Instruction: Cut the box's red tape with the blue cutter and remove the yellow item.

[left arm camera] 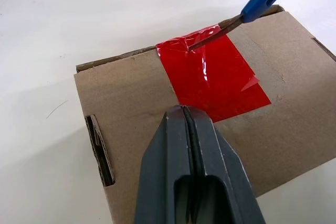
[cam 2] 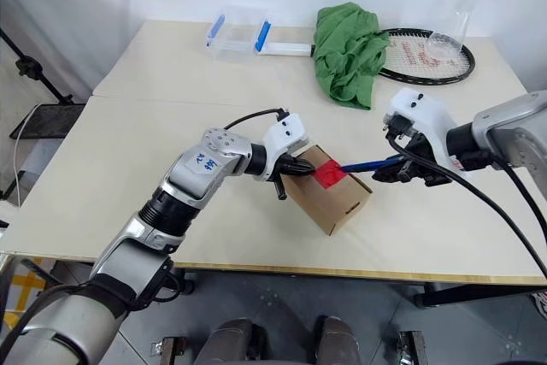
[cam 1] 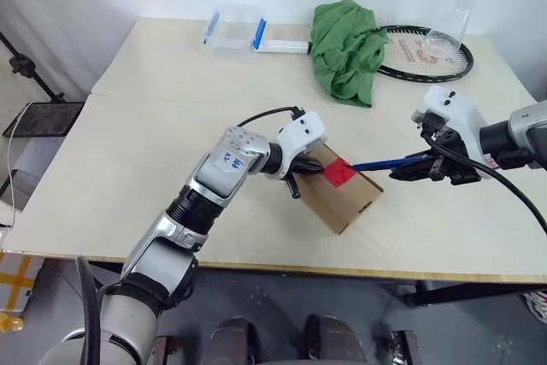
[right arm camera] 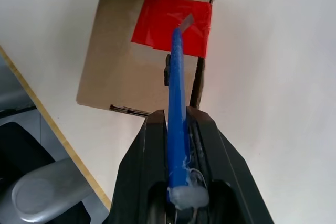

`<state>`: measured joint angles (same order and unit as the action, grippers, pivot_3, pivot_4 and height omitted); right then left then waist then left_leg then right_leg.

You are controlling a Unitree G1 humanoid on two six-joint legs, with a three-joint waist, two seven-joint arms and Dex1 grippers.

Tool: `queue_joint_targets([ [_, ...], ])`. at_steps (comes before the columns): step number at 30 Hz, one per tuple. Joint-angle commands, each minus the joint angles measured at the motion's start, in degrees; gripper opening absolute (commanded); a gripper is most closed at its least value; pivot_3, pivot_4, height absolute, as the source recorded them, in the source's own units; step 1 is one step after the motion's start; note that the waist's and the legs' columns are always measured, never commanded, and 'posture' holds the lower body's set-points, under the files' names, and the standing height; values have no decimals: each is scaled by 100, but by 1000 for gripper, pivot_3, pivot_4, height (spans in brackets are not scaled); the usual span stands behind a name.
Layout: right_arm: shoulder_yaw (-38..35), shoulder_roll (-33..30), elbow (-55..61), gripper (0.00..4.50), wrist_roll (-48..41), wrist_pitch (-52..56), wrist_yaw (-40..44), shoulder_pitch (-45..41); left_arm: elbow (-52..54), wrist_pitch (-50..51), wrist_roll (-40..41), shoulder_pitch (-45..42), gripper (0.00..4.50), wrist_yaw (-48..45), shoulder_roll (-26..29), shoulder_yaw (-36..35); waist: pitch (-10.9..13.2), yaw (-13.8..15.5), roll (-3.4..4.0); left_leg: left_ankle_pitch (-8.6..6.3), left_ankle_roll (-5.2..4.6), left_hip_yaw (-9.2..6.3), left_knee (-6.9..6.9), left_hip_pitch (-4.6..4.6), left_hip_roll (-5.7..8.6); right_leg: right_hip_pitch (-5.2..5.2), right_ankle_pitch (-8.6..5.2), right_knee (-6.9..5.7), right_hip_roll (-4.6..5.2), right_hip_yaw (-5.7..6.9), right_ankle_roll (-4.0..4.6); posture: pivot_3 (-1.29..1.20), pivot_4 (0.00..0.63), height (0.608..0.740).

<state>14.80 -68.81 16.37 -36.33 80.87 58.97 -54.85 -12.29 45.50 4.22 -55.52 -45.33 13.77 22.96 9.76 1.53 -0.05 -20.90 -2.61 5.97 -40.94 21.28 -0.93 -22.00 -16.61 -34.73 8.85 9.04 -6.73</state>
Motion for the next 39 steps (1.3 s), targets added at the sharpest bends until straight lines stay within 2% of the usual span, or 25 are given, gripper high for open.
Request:
queue_joint_targets([
  [1, 60, 152, -45, 156, 59, -88, 0, -11, -401, 196, -250, 198, 27, 153, -9, 233, 0, -8, 0, 0, 0, -2, 0, -1, 0, 3, 0, 2, 1, 1, 0, 0, 150, 740],
  [6, -123, 518, -333, 156, 230, -189, -176, -310, -351, 168, -240, 228, 27, 136, 14, 254, -1, -24, 2, 0, 1, -7, -1, -9, 2, 12, 0, 8, 48, 15, 0, 0, 150, 740],
  [17, -263, 982, -907, 156, 515, -333, -505, -591, -384, 88, -241, 214, 27, 88, 39, 257, 0, -16, 2, 3, -6, -7, 2, 3, 16, 9, 3, 5, 25, 25, -5, 0, 150, 740],
  [39, -53, 1169, -1271, 156, 762, -652, -443, -383, -319, 124, -232, 243, 27, 87, 34, 270, 1, -15, 4, 3, -7, -8, 4, 4, 15, 9, 4, 11, 19, 23, -8, 0, 150, 740],
])
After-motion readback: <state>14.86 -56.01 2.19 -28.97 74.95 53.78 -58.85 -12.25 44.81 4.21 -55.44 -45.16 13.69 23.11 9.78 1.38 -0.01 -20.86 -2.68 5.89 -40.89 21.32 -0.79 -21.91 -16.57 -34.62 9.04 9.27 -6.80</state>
